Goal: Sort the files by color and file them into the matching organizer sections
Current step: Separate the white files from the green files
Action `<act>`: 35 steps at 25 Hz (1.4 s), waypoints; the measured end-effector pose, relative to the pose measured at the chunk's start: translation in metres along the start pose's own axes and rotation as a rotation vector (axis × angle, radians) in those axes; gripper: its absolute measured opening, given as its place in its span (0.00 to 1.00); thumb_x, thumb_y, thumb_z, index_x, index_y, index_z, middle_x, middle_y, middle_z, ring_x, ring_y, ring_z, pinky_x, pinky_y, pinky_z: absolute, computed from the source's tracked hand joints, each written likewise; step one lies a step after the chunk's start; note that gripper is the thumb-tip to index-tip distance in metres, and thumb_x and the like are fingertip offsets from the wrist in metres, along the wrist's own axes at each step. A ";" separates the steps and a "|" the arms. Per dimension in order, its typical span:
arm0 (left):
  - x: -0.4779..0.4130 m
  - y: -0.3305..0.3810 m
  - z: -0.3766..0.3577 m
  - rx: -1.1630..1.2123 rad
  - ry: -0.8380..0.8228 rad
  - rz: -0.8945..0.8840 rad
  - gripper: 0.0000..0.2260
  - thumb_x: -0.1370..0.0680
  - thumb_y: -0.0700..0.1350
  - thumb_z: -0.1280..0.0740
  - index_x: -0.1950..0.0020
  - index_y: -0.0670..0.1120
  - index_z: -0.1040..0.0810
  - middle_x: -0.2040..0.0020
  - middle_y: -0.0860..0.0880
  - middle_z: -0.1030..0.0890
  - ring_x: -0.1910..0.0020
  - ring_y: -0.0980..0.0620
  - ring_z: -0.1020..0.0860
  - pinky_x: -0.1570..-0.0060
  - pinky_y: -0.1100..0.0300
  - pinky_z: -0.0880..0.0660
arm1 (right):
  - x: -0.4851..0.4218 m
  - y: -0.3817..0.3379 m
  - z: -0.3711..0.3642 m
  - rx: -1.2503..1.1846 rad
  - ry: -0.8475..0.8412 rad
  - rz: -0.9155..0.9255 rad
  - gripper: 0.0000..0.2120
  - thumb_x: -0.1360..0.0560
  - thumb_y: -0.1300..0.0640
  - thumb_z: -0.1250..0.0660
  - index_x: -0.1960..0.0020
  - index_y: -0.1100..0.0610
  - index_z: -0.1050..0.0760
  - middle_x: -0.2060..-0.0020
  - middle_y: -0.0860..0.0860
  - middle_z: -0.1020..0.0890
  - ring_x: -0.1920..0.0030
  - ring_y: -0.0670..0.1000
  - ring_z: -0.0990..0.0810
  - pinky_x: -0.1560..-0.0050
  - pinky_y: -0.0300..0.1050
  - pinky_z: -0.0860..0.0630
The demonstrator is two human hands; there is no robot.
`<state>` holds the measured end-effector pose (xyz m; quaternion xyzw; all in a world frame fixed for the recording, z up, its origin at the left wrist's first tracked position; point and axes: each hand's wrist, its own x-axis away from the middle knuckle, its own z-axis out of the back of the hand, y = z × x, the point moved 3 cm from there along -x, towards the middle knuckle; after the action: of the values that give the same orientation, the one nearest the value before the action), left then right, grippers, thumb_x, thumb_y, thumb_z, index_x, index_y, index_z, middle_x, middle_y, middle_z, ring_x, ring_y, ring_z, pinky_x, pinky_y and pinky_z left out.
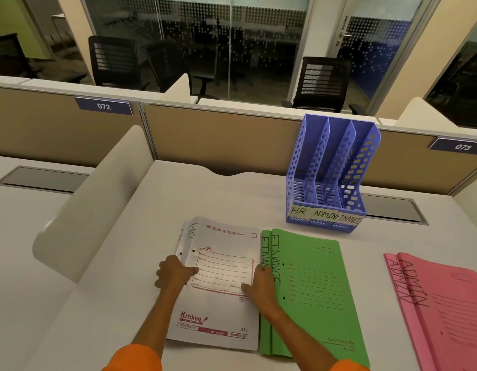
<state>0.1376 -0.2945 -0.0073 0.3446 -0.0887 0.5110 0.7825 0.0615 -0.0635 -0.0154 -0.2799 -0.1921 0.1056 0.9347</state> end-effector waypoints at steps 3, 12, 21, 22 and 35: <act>0.001 0.002 -0.002 -0.016 0.006 0.020 0.34 0.36 0.57 0.20 0.38 0.41 0.27 0.39 0.39 0.24 0.38 0.37 0.25 0.38 0.40 0.27 | 0.004 -0.001 0.000 0.131 0.090 0.078 0.27 0.24 0.56 0.32 0.29 0.61 0.36 0.33 0.58 0.32 0.34 0.55 0.31 0.33 0.46 0.29; 0.020 0.009 0.001 -0.001 0.210 -0.213 0.27 0.28 0.56 0.26 0.38 0.41 0.28 0.40 0.40 0.25 0.41 0.40 0.25 0.42 0.43 0.25 | 0.011 0.003 -0.008 0.210 0.068 0.276 0.28 0.21 0.51 0.37 0.24 0.54 0.41 0.23 0.54 0.42 0.23 0.55 0.43 0.24 0.48 0.44; 0.024 -0.007 -0.006 -0.042 0.218 -0.258 0.27 0.27 0.59 0.29 0.39 0.40 0.27 0.42 0.40 0.22 0.44 0.42 0.23 0.46 0.48 0.22 | 0.019 0.008 -0.019 0.141 -0.024 0.298 0.27 0.21 0.52 0.36 0.25 0.56 0.40 0.25 0.53 0.37 0.26 0.52 0.39 0.25 0.44 0.40; 0.021 -0.007 -0.007 -0.032 0.193 -0.226 0.29 0.27 0.60 0.29 0.38 0.39 0.27 0.42 0.40 0.23 0.43 0.42 0.23 0.45 0.48 0.22 | 0.020 0.009 -0.021 0.120 -0.039 0.302 0.27 0.21 0.52 0.36 0.25 0.56 0.39 0.26 0.53 0.35 0.27 0.52 0.38 0.27 0.43 0.39; 0.012 0.019 0.010 0.488 -0.236 -0.345 0.28 0.33 0.52 0.22 0.39 0.52 0.32 0.47 0.49 0.21 0.53 0.46 0.16 0.60 0.52 0.16 | 0.014 0.017 -0.006 -0.055 -0.110 0.252 0.28 0.23 0.47 0.34 0.27 0.51 0.38 0.30 0.50 0.29 0.34 0.48 0.31 0.36 0.38 0.36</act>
<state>0.1286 -0.2869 0.0149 0.5889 0.0058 0.3334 0.7362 0.0755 -0.0476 -0.0253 -0.3209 -0.2090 0.2319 0.8942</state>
